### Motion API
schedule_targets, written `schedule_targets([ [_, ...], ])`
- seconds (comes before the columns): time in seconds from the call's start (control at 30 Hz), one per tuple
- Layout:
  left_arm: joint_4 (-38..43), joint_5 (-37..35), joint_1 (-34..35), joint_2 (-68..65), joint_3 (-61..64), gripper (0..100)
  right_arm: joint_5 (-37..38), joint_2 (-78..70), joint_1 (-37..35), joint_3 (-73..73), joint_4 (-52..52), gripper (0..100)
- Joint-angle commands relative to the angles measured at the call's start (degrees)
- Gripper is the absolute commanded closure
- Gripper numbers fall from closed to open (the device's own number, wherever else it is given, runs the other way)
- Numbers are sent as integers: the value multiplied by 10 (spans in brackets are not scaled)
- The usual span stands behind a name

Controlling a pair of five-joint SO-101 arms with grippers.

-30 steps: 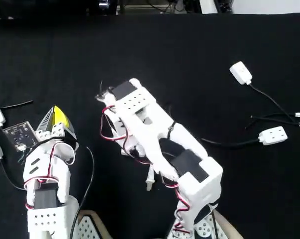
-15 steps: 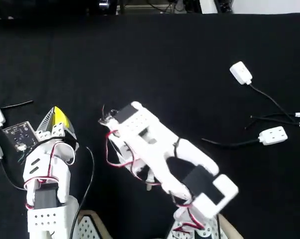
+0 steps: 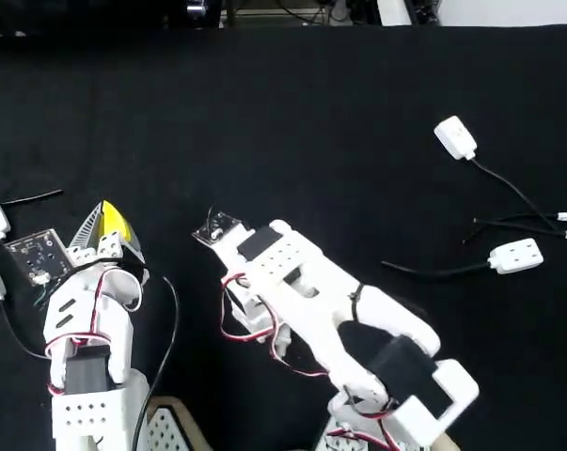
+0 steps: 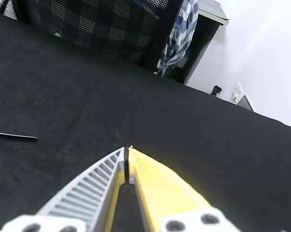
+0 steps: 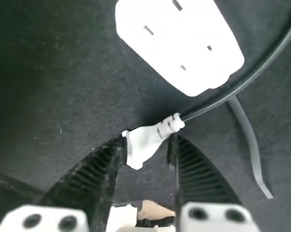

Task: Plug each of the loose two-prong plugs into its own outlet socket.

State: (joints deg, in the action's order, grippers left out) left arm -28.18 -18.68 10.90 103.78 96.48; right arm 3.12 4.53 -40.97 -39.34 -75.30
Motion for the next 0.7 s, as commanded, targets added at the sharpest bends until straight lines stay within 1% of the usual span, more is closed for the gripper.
schedule_targets([
  [0.0, -2, 4, 4, 4, 9, 970, -1, 28, -4, 0, 4, 857],
  [0.07, -2, 4, 4, 4, 9, 970, -1, 22, -4, 0, 4, 857],
  [0.3, -2, 4, 5, 4, 9, 970, 1, 11, 38, 2, -5, 857],
  [0.47, -2, 4, 4, 4, 9, 970, 55, 11, 55, 24, -38, 854],
  [0.57, -2, 4, 4, 4, 9, 970, 57, 7, 65, 26, -33, 853],
  [0.67, -2, 4, 4, 4, 9, 970, 56, 7, 64, 14, 16, 853],
])
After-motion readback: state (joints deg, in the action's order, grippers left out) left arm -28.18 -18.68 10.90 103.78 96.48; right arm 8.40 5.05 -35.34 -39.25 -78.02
